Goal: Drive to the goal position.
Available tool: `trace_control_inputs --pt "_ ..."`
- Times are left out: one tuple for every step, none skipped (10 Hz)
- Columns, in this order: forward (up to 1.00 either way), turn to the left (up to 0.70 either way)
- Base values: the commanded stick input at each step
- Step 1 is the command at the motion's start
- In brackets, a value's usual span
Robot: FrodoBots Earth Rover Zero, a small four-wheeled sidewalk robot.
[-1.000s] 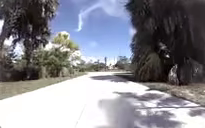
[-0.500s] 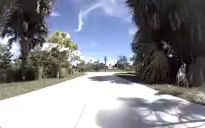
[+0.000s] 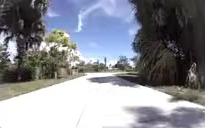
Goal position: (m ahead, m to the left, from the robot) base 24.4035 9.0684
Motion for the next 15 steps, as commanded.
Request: trace_control_inputs --pt "0.85 0.0" --pt "0.85 0.0" --pt "0.85 0.0" --pt "0.84 0.0" --pt "0.84 0.0" --pt "0.85 0.0" --pt "0.84 0.0" --pt "0.85 0.0" --pt "0.85 0.0" --pt "0.84 0.0" --pt "0.85 0.0" --pt "0.85 0.0" --pt "0.85 0.0" --pt "0.85 0.0" --pt "0.85 0.0"
